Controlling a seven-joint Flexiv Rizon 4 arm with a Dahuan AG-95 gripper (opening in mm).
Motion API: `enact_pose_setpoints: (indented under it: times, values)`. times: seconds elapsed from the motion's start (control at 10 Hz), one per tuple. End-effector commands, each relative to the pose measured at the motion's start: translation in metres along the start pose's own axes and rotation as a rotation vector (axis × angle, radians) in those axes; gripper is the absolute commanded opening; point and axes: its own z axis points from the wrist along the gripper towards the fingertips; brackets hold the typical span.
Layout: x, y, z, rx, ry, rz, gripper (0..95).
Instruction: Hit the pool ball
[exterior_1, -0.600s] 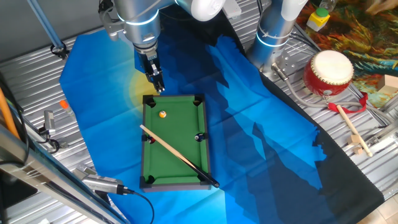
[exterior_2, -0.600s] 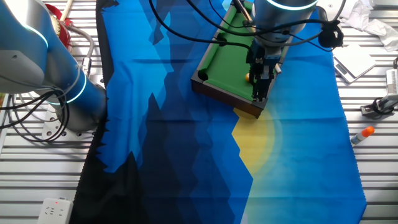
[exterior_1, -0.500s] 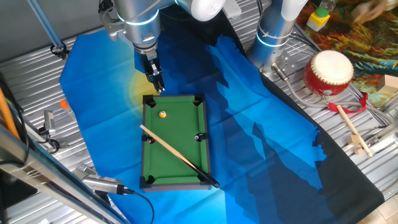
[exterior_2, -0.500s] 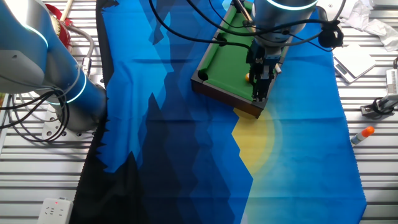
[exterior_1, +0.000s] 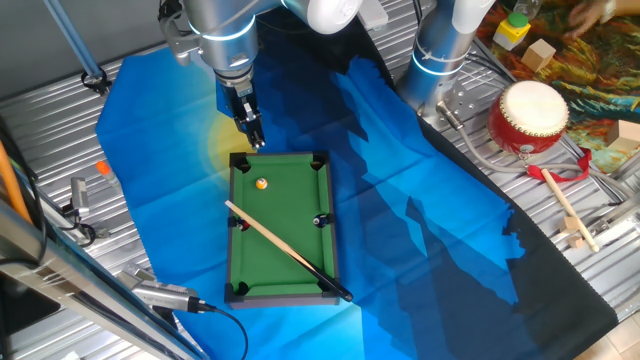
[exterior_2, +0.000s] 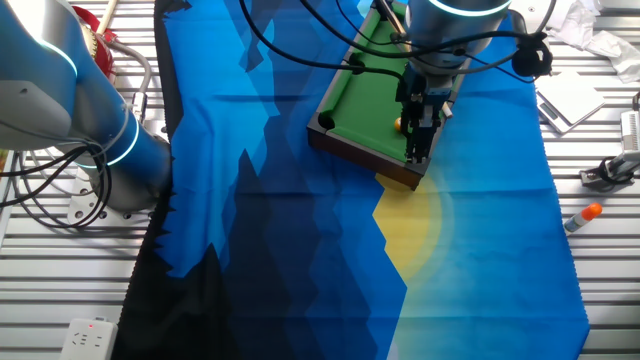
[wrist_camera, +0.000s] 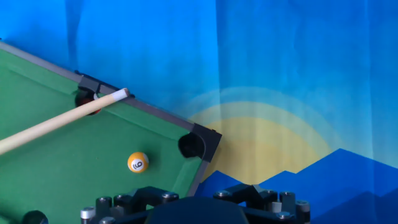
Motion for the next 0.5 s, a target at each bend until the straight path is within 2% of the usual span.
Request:
enact_pose_setpoints:
  times: [0.1, 0.2, 0.3, 0.5]
  values:
    - [-0.0001, 0.0001, -0.0001, 0.000, 0.001, 0.000, 95.0]
    - [0.0000, -0.0001, -0.0002, 0.045, 0.157, 0.185, 0.0]
    - [0.0003, -0.0006, -0.0006, 0.058, 0.164, 0.178, 0.0]
    - [0.0004, -0.0006, -0.0007, 0.060, 0.167, 0.177, 0.0]
